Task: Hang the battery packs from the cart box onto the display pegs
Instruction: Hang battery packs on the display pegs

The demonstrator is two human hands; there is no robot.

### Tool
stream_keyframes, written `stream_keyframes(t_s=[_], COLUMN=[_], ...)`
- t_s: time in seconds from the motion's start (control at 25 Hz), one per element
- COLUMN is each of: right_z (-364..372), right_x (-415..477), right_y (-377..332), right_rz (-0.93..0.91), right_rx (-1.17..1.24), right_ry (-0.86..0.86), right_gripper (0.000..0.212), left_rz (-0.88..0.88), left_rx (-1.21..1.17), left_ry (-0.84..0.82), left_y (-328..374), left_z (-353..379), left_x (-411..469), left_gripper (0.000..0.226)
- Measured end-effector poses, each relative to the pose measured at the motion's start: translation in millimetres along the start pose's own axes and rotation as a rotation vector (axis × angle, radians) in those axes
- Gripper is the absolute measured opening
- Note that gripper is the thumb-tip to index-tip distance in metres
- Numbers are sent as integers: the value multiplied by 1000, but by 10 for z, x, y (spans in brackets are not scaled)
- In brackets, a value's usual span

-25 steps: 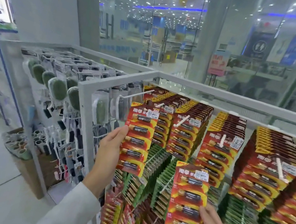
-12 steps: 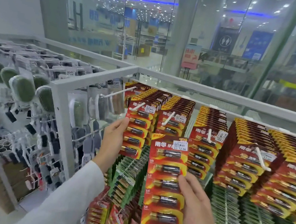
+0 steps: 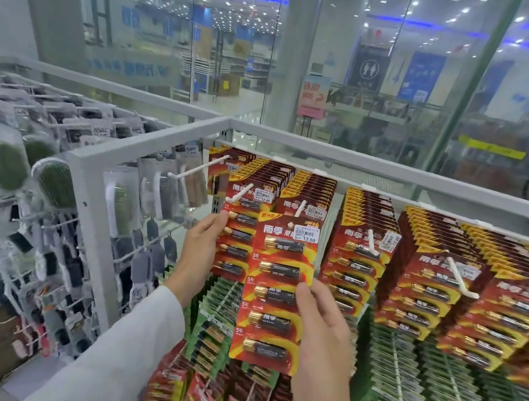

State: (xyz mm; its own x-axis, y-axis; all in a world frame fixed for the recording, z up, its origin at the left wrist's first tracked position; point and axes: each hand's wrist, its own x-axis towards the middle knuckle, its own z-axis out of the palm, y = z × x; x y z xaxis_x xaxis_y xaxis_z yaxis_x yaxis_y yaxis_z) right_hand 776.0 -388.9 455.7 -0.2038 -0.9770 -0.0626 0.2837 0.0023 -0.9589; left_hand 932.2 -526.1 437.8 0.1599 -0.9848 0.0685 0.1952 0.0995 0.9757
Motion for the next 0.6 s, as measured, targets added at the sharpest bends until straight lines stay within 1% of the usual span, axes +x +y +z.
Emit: stream_keyframes(t_s=[0.2, 0.32, 0.4, 0.6], right_z=[63, 167, 204, 201], right_x=[70, 308, 506, 764], right_y=[74, 124, 146, 189], right_rz=[-19, -77, -135, -210], right_rx=[32, -20, -75, -137], right_ry=[44, 131, 184, 245], right_gripper=[29, 23, 23, 19], left_rz=[29, 38, 44, 63], left_rx=[-25, -27, -35, -38], left_ry=[-33, -56, -54, -30], left_y=[-57, -76, -94, -179], left_z=[-39, -24, -11, -55], left_x=[31, 68, 85, 172], left_gripper=[22, 24, 25, 27])
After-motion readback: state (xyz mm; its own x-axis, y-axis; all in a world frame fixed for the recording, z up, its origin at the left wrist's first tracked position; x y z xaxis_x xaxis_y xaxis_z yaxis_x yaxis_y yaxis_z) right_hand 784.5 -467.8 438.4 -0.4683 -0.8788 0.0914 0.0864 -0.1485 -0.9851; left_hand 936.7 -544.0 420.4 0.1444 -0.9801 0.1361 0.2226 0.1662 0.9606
